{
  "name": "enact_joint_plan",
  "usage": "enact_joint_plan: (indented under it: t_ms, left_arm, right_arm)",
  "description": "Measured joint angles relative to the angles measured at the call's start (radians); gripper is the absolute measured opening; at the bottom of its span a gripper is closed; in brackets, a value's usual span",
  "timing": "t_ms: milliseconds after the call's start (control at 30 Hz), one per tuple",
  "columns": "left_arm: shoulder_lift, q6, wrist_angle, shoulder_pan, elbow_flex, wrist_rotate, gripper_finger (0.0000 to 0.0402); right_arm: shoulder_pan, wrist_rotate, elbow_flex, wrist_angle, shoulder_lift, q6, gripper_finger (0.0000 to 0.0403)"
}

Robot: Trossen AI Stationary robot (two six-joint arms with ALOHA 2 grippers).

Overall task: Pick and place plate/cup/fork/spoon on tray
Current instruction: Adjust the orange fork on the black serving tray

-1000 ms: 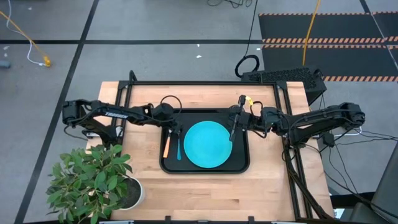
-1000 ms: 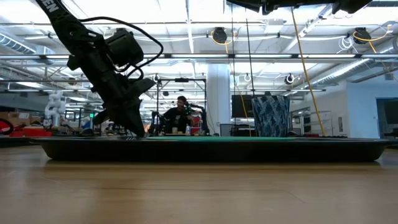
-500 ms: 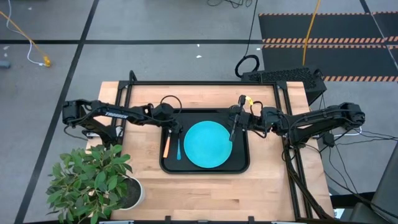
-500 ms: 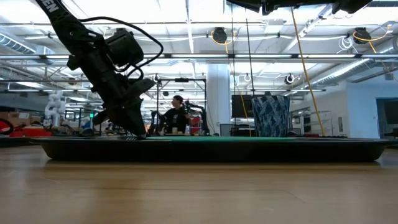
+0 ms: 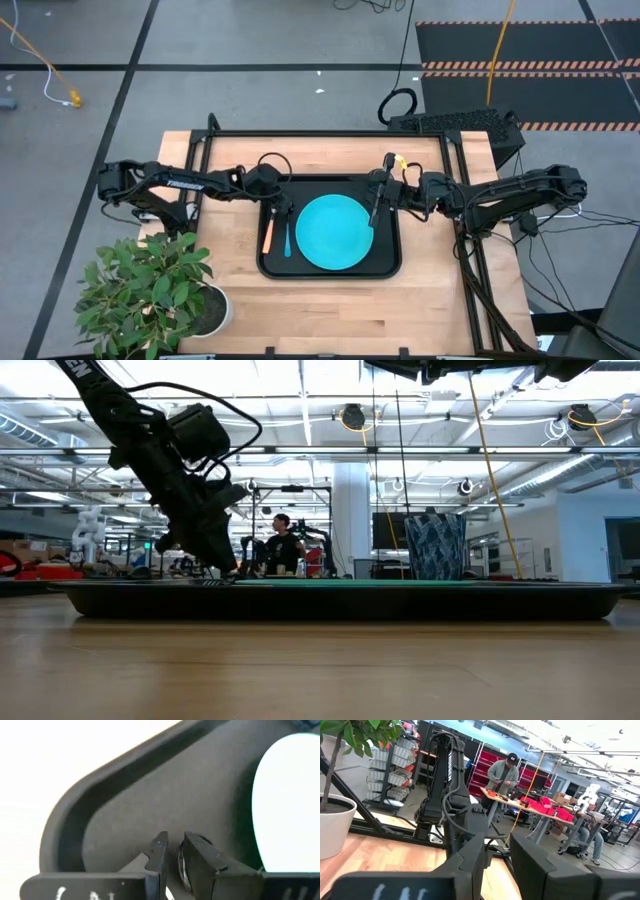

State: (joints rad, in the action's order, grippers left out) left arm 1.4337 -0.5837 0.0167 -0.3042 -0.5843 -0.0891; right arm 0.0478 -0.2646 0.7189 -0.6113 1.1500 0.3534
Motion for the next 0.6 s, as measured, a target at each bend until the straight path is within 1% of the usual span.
enact_joint_plan:
  t_ms: [167,333,433,500,600]
  left_arm:
    - [-0.030,0.022,0.034,-0.001,-0.001,-0.036,0.0063]
    - [-0.029,0.002,0.138,-0.001,-0.001,-0.036,0.0063]
    - [-0.029,0.002,0.191,0.001,-0.001,-0.055,0.0063]
    - [-0.029,0.026,0.196,0.002,-0.001,-0.063,0.0063]
    - [-0.029,0.101,0.196,0.002,-0.001,-0.070,0.0063]
  right_arm:
    - [0.000,0.000,0.000,0.003,0.000,0.000,0.0086]
    - [0.000,0.002,0.000,0.003,0.000,0.000,0.0086]
    - [0.000,0.003,0.000,0.003,0.000,0.000,0.0086]
    - [0.000,0.003,0.000,0.003,0.000,0.000,0.0086]
    - [0.000,0.003,0.000,0.003,0.000,0.000,0.0086]
